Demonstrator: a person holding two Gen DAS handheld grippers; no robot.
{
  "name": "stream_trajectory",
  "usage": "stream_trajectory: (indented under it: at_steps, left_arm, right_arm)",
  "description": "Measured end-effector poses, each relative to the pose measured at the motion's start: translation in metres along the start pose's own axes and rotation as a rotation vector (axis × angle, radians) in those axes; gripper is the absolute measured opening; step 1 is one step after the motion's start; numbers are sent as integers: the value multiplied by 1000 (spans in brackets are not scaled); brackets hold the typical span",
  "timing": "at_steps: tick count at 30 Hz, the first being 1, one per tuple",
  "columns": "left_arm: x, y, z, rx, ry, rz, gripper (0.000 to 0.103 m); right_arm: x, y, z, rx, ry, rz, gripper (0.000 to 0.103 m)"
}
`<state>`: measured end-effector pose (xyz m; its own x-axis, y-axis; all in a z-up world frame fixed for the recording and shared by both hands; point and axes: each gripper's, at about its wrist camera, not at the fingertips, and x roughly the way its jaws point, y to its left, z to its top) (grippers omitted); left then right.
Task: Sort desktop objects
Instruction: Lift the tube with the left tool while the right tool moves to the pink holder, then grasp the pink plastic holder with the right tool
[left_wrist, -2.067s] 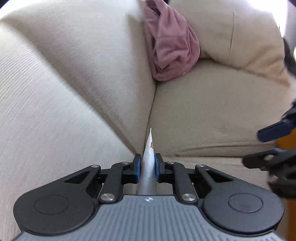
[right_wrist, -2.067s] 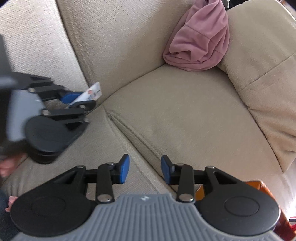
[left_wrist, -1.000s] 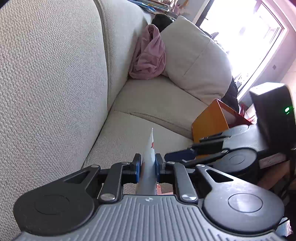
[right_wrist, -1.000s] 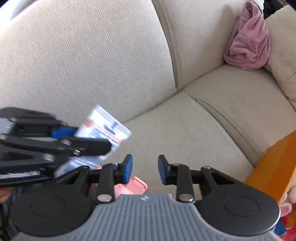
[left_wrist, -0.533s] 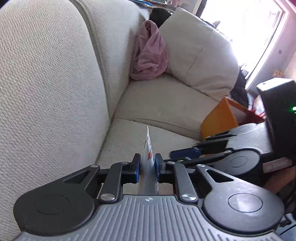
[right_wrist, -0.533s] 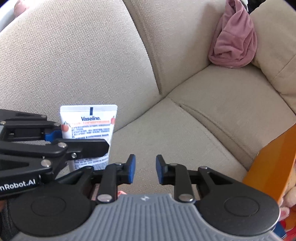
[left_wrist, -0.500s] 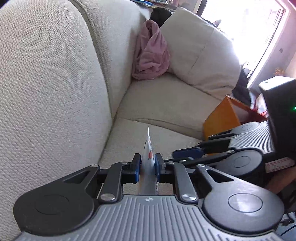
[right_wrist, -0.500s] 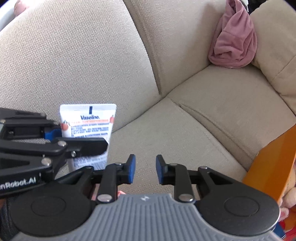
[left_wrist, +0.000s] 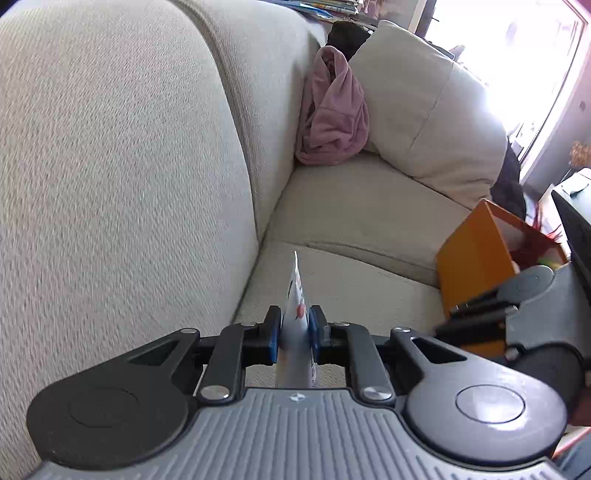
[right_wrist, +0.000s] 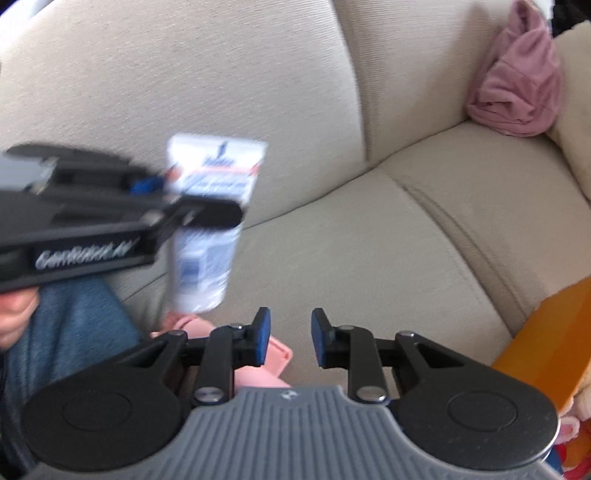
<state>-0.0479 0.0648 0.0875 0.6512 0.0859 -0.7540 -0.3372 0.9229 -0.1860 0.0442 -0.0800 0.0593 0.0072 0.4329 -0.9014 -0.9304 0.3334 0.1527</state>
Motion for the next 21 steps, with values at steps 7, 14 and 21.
stream_trajectory:
  at_steps: [7, 14, 21]
  left_arm:
    - [8, -2, -3, 3, 39, -3, 18]
    - [23, 7, 12, -42, 41, -17, 18]
    - [22, 10, 8, -49, 22, -18, 18]
  right_arm:
    - [32, -11, 2, 105, 145, 38, 38]
    - [48, -22, -3, 311, 225, 106, 27]
    - [23, -27, -7, 324, 142, 102, 0]
